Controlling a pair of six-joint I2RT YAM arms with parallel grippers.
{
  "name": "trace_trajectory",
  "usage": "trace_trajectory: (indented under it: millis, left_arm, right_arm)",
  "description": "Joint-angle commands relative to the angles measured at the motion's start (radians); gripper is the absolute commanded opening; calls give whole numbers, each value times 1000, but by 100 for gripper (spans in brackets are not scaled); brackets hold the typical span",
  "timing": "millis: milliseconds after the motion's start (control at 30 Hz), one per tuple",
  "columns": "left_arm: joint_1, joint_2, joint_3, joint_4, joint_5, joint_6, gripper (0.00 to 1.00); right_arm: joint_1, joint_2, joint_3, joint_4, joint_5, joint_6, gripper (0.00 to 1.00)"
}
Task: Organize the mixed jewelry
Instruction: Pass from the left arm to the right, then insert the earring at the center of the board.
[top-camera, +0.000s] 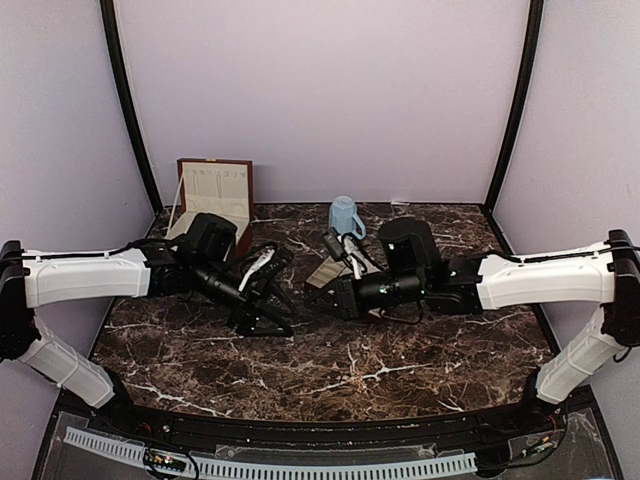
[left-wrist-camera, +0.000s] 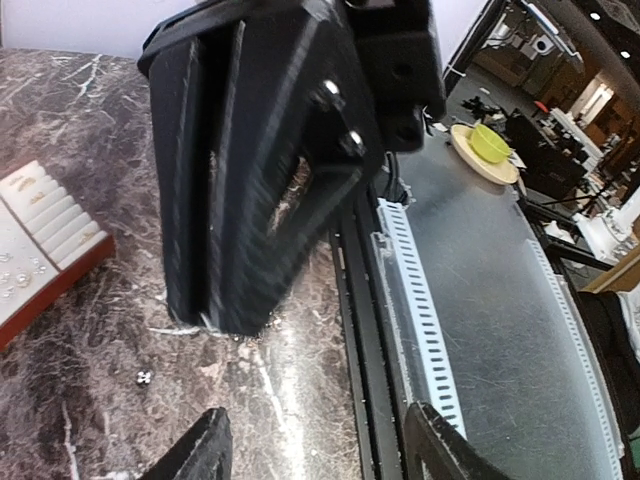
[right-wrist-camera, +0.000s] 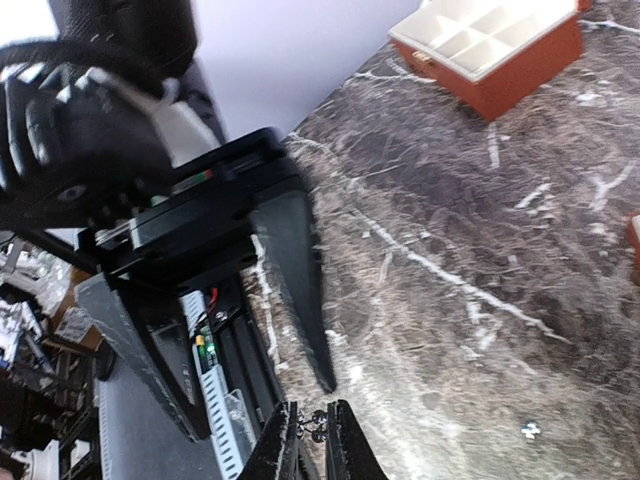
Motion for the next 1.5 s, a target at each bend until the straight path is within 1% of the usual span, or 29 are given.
trace_trajectory:
  millis: [0,33,200,267,367,467,533,700,933,1167,1467]
  left_arm:
    - [21,-89,26,-40,-123,26,62]
    - [49,-111,22,-34,-166,19,62]
    - [181,-195,11,16,-293,-59,62]
    - [242,-243,2,29,-363,-80,62]
    - [306,-275,-5,32,-463,-116,62]
    - [365,-295,-12,37,-509,-143,62]
    - [382,-298,-14,42,-515,-156,63]
    - [386,-294,-13,38,-513,-163,63]
    - [386,-292,-11,33,-509,-165,63]
    - [386,-293,-11,33,-504,-165,63]
    - [386,-296,-11,33,-502,-165,63]
  right_arm:
    - [-48,-62,-29,-19,72,-41,11]
    - [-63,-69,-36,-22,73,-47,11]
    - [-126,-85,-73,-37,114,-93,11]
    - [-160,-77,-90,-27,121,-111,11]
    - [-201,-52,-106,-14,135,-136,10]
    - [-234,-12,-110,-4,152,-162,10]
    - [-256,9,-110,8,160,-176,10]
    - [-297,86,-115,66,183,-182,11]
    - [-316,184,-111,114,207,-197,11]
    - [-346,231,-128,161,241,-198,11]
    - [-353,282,-110,165,273,-205,11]
